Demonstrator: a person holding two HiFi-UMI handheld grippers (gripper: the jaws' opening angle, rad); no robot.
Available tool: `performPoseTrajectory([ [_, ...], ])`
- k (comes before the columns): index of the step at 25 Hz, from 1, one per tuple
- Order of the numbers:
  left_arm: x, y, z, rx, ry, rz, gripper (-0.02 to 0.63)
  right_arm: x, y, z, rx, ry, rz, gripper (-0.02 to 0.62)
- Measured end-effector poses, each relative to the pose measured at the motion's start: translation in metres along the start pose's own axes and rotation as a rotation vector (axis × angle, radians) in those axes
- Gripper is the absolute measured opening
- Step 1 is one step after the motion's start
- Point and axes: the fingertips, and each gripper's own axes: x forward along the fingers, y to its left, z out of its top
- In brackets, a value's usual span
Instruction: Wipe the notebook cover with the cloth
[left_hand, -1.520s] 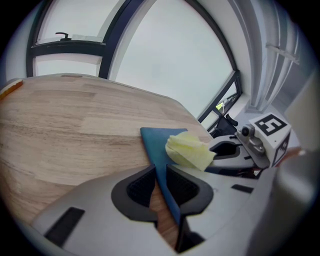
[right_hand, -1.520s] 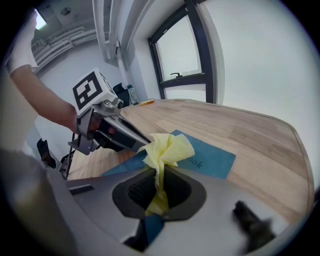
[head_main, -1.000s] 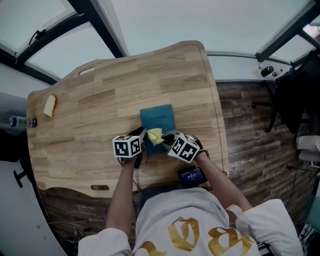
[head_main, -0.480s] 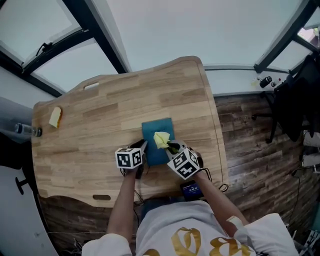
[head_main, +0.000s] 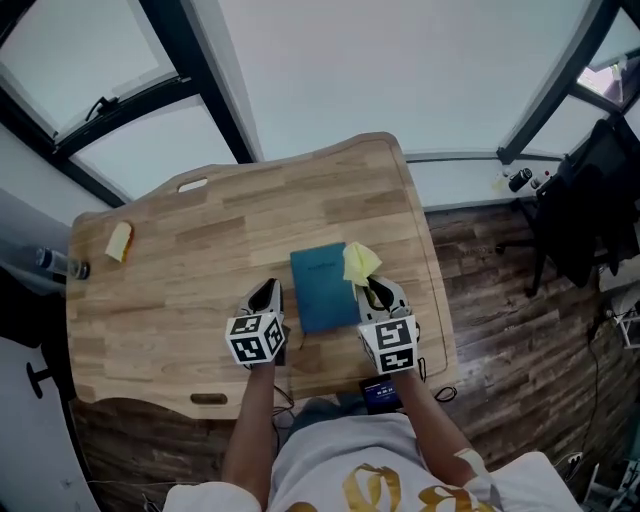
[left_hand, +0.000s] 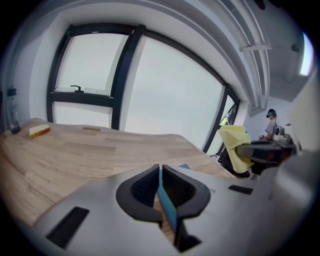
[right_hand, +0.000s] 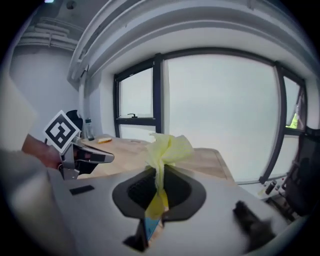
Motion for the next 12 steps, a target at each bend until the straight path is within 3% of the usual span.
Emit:
performPoseTrajectory([
  [3,-0.033,-0.016,0.022,0.024,-0.065,-0.013,0.029,-0.020,0.010,0.011,-0.008,-0.021,-0.038,0.037],
  [8,-0.085,-0.050,0.055,0.063,-0.198,-0.112,0.020,-0.048,0.042,0.028,-0.016,-0.044,-0.025,0.037],
  [12,-0.119,-0.066,0.067,0.139,-0.290,-0.094,0.020,-0.076,0.059,0.030,-0.012,-0.079,-0.024,0.037],
])
